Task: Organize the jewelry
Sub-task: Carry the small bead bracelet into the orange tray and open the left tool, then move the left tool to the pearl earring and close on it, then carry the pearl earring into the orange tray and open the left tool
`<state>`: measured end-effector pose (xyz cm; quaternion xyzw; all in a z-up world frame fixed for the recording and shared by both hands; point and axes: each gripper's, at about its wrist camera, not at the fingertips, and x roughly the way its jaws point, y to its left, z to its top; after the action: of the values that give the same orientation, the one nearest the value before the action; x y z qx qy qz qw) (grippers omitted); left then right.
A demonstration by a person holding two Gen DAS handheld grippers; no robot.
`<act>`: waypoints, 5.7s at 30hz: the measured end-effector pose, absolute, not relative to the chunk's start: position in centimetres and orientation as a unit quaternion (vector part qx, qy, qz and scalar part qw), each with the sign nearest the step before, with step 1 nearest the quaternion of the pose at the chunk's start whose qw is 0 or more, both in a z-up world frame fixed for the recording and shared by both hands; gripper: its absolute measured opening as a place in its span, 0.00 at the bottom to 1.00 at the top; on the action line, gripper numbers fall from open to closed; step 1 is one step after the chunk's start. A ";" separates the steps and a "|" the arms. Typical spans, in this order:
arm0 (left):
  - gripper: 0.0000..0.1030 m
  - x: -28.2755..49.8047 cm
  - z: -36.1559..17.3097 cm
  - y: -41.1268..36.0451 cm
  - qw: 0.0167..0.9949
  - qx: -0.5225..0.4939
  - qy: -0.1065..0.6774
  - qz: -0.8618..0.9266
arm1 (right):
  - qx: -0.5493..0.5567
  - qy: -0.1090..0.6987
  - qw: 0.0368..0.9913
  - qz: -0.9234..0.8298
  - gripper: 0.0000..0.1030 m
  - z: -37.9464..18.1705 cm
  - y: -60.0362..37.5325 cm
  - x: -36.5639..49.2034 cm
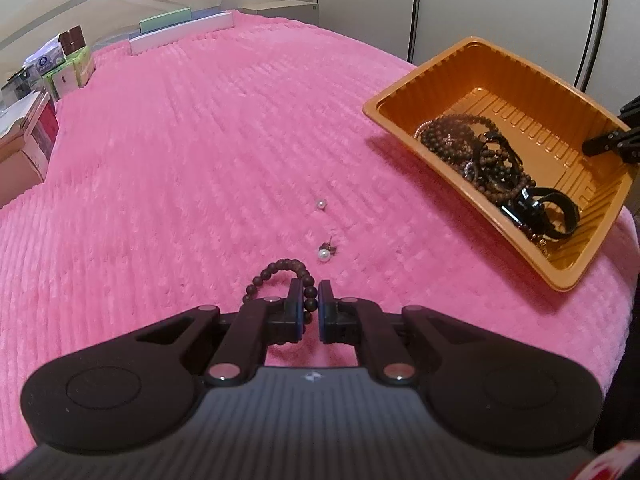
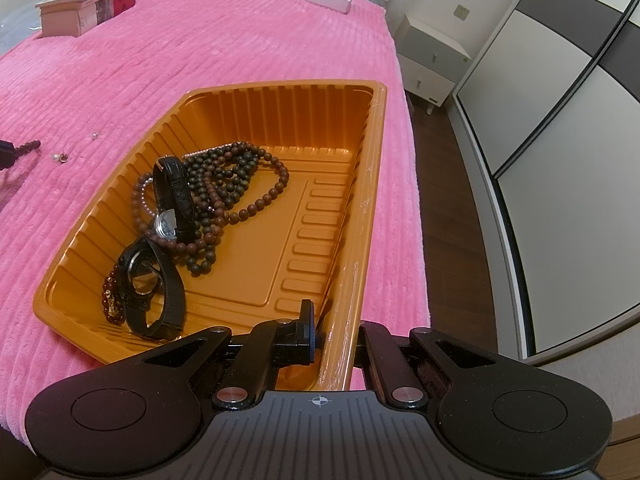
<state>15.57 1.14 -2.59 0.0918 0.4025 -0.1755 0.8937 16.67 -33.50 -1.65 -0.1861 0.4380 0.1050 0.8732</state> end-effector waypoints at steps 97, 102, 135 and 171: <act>0.19 18.2 -6.0 -1.6 0.923 0.032 0.360 -0.133 | -0.180 0.440 0.873 0.108 0.04 -1.8 -33.7 16.7; 0.14 18.8 -6.9 -2.0 0.918 0.049 0.369 -0.135 | -0.180 0.441 0.873 0.108 0.04 -1.9 -33.8 16.8; 0.07 16.8 -2.7 -2.4 0.919 0.029 0.356 -0.170 | -0.181 0.440 0.873 0.109 0.04 -2.0 -33.8 16.8; 0.07 13.2 -1.0 -12.6 0.882 0.058 0.332 -0.330 | -0.171 0.443 0.872 0.120 0.04 -2.1 -34.5 17.0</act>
<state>13.22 -12.63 -1.00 0.0580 0.3317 -0.3296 0.8820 17.04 -34.51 -2.06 -0.1714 0.4431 0.1201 0.8717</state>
